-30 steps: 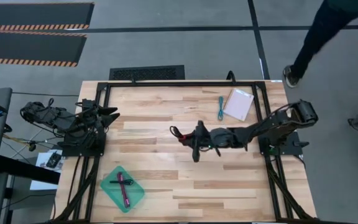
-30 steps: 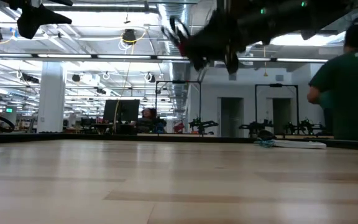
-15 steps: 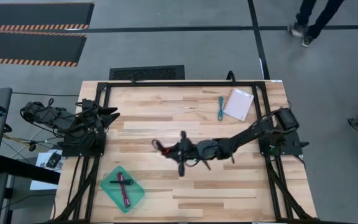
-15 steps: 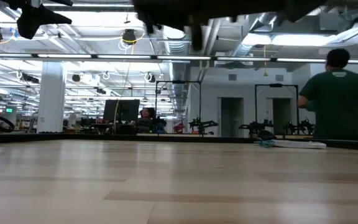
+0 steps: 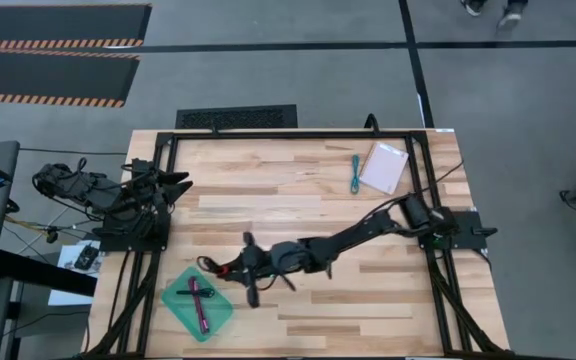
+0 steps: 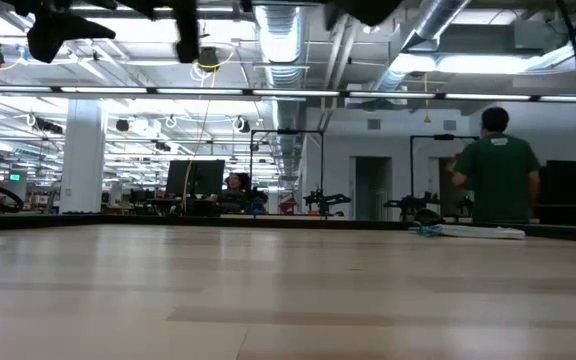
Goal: Pick and place USB-C Cables
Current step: Put the black USB cable into the green bin
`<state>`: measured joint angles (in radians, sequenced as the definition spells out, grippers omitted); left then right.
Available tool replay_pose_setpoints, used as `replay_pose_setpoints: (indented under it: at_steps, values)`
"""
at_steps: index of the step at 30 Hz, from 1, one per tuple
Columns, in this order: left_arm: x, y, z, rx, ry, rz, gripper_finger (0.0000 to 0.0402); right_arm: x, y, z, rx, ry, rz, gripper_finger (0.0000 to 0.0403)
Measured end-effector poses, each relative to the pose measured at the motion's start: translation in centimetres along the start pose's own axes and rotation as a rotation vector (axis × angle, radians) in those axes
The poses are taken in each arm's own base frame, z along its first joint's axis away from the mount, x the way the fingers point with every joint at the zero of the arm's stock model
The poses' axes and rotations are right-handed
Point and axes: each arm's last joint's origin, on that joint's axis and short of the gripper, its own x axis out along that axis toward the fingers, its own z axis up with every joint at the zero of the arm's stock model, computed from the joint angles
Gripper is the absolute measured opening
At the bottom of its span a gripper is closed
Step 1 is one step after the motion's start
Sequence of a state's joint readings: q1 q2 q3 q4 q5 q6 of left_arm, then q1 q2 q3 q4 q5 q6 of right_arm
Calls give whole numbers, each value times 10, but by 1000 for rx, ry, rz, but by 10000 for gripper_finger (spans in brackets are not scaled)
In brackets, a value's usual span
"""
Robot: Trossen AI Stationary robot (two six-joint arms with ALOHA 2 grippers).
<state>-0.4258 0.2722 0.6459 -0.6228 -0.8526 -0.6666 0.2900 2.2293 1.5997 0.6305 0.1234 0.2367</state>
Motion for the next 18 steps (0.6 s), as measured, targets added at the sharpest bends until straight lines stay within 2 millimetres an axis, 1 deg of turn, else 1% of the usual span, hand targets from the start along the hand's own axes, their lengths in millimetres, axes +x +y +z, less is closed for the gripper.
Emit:
replay_pose_setpoints:
  at_steps: [3,6,9,12,18]
  values:
    - [0,0,0,0,0,0,194,12,4,-3,-6,51,8,51]
    - [0,0,0,0,0,0,194,24,9,-2,-5,62,44,52]
    - [0,0,0,0,0,0,194,35,16,0,-4,53,57,53]
    - [0,0,0,0,0,0,194,45,21,-3,-4,58,73,53]
    - [0,0,0,-11,0,0,194,67,29,-8,39,10,148,54]
